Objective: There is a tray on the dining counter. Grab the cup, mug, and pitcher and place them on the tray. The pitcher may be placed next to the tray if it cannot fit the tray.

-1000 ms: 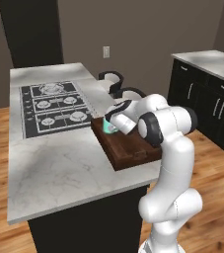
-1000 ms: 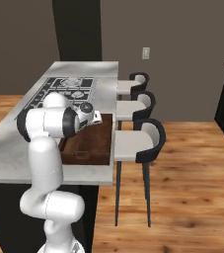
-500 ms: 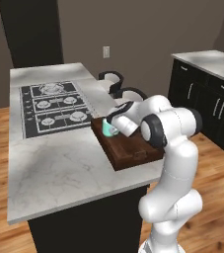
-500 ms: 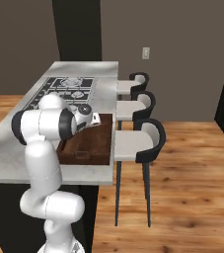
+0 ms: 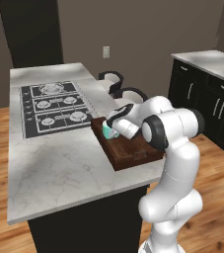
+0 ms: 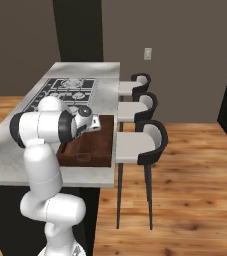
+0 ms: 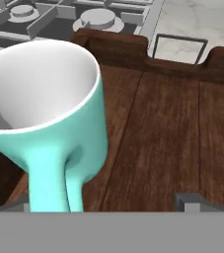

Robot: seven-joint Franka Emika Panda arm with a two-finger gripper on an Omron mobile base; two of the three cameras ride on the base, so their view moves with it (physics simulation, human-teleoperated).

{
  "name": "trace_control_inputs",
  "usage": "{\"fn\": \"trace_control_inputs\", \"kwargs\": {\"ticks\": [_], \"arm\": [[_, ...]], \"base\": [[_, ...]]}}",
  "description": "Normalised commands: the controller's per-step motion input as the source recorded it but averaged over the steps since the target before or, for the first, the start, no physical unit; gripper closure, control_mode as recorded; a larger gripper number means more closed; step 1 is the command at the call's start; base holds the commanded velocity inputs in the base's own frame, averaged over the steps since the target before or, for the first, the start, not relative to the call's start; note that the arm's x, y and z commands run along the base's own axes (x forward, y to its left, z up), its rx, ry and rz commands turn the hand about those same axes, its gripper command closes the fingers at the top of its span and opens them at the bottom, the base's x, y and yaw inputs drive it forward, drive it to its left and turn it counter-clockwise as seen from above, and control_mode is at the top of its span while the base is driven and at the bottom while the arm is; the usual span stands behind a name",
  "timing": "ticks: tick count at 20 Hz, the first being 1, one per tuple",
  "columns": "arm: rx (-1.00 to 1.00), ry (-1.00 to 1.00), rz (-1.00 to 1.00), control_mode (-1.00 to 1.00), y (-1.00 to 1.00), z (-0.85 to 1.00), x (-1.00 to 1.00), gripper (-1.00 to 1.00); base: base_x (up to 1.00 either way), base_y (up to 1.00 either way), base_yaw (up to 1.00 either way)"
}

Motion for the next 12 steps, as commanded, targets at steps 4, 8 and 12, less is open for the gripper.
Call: {"fn": "trace_control_inputs", "kwargs": {"ticks": [4, 8, 12], "arm": [[0.00, 0.17, 0.01, -1.00, 0.46, 0.00, 0.05, -1.00], [0.00, 0.13, 0.04, -1.00, 0.52, 0.00, 0.02, -1.00], [0.00, 0.07, 0.03, -1.00, 0.43, 0.00, -0.01, -1.00]], "base": [[0.00, 0.00, 0.00], [0.00, 0.00, 0.00], [0.00, 0.00, 0.00]]}}
